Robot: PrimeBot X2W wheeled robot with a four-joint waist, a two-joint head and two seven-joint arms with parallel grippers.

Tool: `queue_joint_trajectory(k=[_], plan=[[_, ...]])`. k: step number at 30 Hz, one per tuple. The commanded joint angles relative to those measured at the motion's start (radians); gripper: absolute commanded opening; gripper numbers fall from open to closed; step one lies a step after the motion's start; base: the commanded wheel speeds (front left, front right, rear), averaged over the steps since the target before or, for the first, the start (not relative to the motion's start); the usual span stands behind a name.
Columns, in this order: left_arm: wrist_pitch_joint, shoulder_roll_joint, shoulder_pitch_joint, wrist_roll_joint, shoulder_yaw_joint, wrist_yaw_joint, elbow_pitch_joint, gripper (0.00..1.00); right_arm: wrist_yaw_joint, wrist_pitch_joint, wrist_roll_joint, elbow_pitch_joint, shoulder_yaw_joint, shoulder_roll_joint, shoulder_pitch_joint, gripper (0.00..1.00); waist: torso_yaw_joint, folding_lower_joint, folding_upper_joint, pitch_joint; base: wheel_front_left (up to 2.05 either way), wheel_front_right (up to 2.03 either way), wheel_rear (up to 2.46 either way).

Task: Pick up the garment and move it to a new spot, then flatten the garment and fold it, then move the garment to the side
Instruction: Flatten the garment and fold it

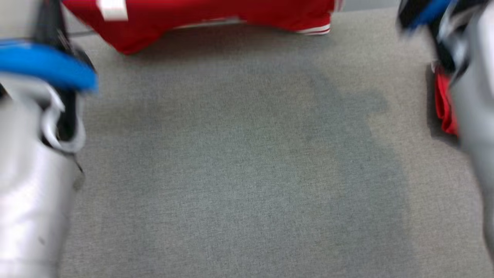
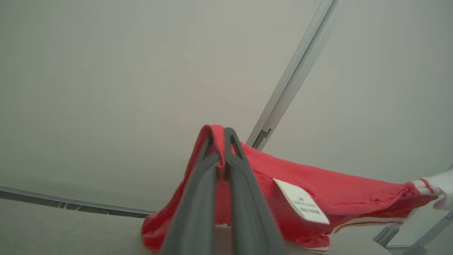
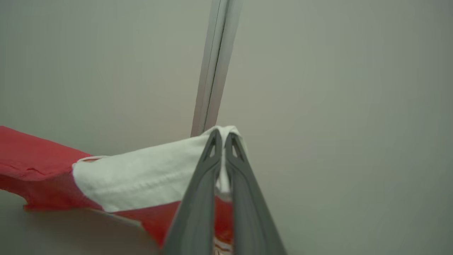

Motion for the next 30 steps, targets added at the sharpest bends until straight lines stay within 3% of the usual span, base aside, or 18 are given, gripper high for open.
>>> queue_joint_trajectory(k=[1,8,11,14,22,26,30], plan=[[-0.011,-0.004,0.035,-0.005,-0.004,-0.006,0.008,0.00,0.000,0.013,0.019,0.002,0.008,-0.010,0.048,0.00,0.003,0.0000,0.0000,-0.022,0.00,0.00,0.00],[-0.023,-0.032,0.312,-0.008,-0.088,-0.011,0.073,0.00,0.000,0.262,0.192,-0.081,0.030,-0.088,0.444,0.00,0.028,0.0000,0.0000,-0.109,0.00,0.00,0.00],[-0.001,-0.032,0.416,-0.001,-0.112,0.014,0.073,0.00,0.000,0.384,0.230,-0.173,-0.035,-0.121,0.612,0.00,0.036,0.0000,0.0000,-0.147,0.00,0.00,0.00],[0.023,-0.025,0.518,-0.005,-0.122,0.057,0.043,0.00,0.000,0.487,0.222,-0.297,-0.143,-0.112,0.787,0.00,0.043,0.0000,0.0000,-0.181,0.00,0.00,0.00],[0.068,0.020,0.776,-0.006,-0.120,0.201,-0.184,0.00,0.000,0.754,0.077,-0.746,-0.403,0.073,1.186,0.00,0.061,0.0000,0.0000,-0.208,0.00,0.00,0.00],[0.091,0.043,0.886,0.004,-0.114,0.289,-0.320,0.00,0.000,0.839,0.018,-0.911,-0.457,0.162,1.295,0.00,0.070,0.0000,0.0000,-0.205,0.00,0.00,0.00],[0.104,0.036,0.978,-0.001,-0.106,0.373,-0.446,0.00,0.000,0.889,-0.006,-1.009,-0.471,0.205,1.351,0.00,0.076,0.0000,0.0000,-0.198,0.00,0.00,0.00]])
